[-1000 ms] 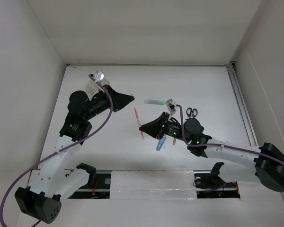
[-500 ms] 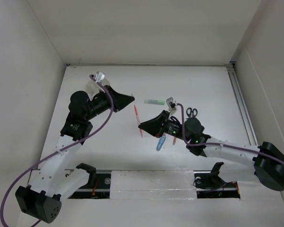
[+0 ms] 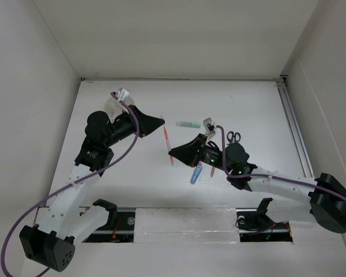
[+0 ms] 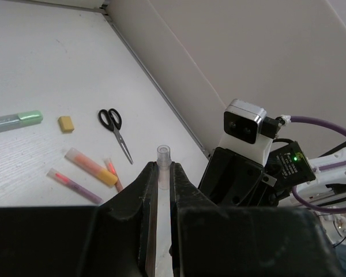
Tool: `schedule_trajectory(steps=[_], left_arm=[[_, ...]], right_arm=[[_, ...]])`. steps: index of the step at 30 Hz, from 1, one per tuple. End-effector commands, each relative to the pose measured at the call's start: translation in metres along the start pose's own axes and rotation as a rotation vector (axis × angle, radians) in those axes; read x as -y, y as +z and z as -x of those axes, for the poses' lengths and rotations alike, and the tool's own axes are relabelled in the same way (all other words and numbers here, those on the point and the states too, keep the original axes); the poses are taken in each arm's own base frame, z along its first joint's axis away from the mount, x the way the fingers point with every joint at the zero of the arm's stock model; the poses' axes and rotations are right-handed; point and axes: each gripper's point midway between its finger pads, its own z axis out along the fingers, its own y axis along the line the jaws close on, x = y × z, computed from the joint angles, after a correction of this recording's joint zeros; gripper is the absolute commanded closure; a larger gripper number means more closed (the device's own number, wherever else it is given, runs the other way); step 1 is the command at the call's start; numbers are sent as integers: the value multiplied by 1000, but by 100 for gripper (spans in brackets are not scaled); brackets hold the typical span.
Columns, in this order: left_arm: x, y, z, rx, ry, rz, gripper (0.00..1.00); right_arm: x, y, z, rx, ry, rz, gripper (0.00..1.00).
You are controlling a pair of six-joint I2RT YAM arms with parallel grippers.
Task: Sort the stationery into containers
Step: Close the pen cap on the pen.
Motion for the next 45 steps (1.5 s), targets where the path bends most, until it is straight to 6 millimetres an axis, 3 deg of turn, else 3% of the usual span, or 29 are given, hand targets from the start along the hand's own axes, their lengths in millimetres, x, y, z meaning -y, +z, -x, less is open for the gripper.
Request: schedule_trajectory(steps=[1,26,45], left_arm=[[12,1,7,25,36,-53,100],[12,-3,14,51,39,-31,100],[8,-3,15,59,42,-12,100]], right_arm=[[-18,4,25,69,-32,47,100],[1,8,8,30,-22,14,100],[2,1,21,53,-35,11,100]])
